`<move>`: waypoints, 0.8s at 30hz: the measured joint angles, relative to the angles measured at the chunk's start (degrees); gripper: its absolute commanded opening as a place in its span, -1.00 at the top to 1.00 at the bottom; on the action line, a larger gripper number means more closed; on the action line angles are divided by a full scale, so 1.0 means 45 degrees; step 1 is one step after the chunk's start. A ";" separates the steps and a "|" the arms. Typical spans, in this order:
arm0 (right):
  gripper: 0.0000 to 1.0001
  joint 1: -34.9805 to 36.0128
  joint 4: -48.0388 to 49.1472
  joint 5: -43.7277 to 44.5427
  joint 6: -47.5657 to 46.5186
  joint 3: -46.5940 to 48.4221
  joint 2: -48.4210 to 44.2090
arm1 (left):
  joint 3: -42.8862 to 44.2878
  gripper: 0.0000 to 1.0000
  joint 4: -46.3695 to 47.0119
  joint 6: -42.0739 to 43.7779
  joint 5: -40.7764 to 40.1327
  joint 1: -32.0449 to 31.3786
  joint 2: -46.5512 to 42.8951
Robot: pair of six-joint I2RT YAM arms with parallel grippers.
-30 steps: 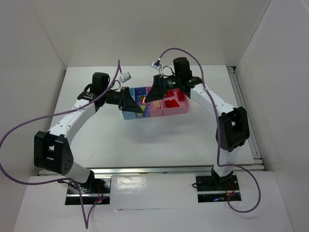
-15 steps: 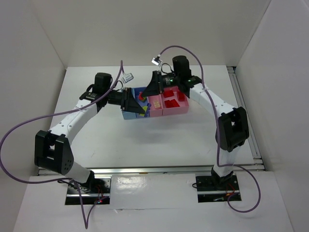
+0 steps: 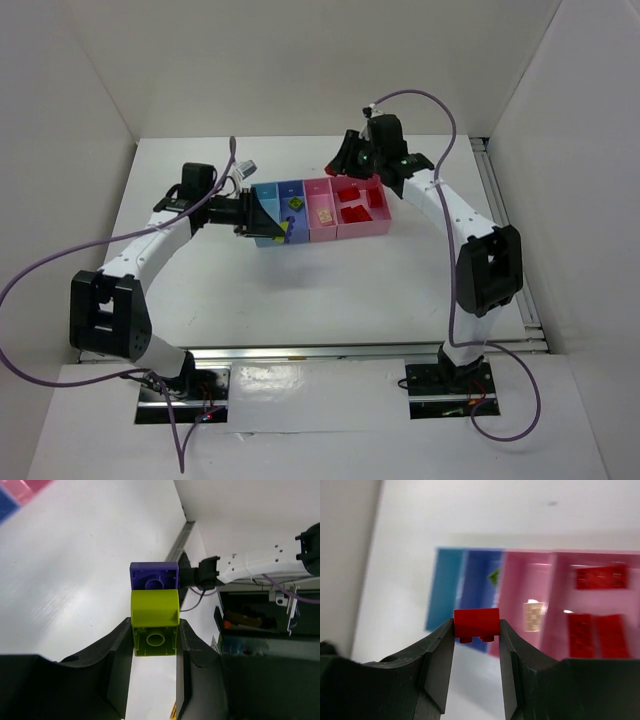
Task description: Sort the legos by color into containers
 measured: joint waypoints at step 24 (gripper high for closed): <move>-0.63 -0.0364 -0.1666 0.2807 -0.1447 0.0049 0.0996 | 0.1069 1.00 0.0335 -0.1078 -0.0797 0.0991 0.0019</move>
